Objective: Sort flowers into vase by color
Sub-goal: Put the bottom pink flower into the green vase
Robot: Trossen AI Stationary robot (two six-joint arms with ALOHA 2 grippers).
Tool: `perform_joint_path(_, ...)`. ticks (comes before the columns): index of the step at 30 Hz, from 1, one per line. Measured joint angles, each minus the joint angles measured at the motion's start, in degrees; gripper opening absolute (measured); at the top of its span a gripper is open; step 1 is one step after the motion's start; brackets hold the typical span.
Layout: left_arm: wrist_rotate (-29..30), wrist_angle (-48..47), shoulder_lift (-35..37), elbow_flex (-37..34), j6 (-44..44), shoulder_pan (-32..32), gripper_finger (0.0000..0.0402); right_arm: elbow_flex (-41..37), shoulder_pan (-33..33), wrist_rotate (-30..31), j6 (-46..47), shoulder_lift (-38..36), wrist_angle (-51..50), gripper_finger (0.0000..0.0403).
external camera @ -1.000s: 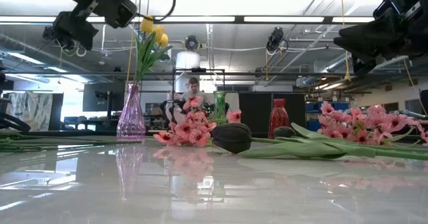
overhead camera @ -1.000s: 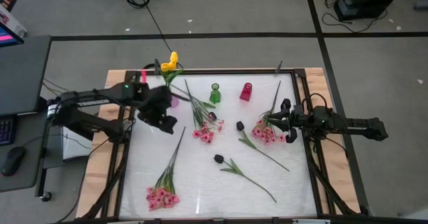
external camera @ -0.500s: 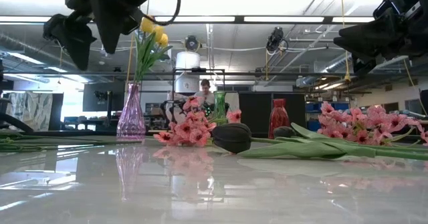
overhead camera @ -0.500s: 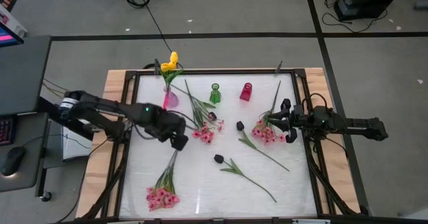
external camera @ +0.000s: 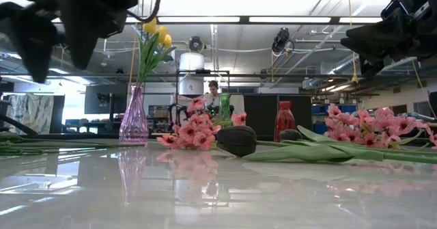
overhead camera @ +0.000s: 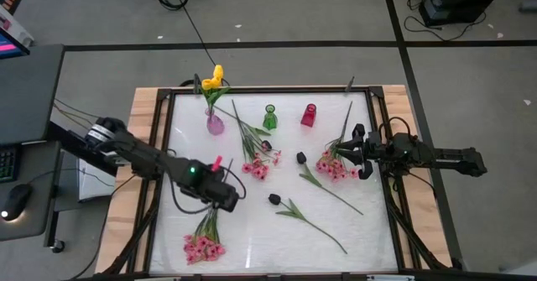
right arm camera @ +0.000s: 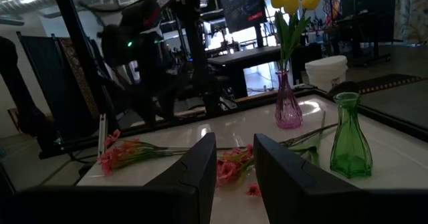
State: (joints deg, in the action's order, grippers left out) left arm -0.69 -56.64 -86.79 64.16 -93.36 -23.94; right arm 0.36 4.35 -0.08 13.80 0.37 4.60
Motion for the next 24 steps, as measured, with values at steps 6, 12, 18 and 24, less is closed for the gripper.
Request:
perform_joint_path(6,-0.06,1.42,-3.87,0.0,-4.09,-3.53,0.0343,0.01,-0.01,-0.01,0.0,0.0,0.01,0.011)
perform_joint_path(12,-1.79,1.76,-6.4,0.0,-3.56,-6.42,0.0343,0.02,-0.01,0.0,0.0,0.01,0.0,0.011)
perform_joint_path(18,-1.81,-0.87,-7.08,0.0,-3.02,-9.63,0.0342,0.0,-0.01,-0.01,0.0,0.0,0.01,0.011)
perform_joint_path(24,-1.71,-6.91,-7.08,0.0,-2.93,-11.31,0.0304,0.0,-0.01,0.0,0.0,-0.01,0.02,0.011)
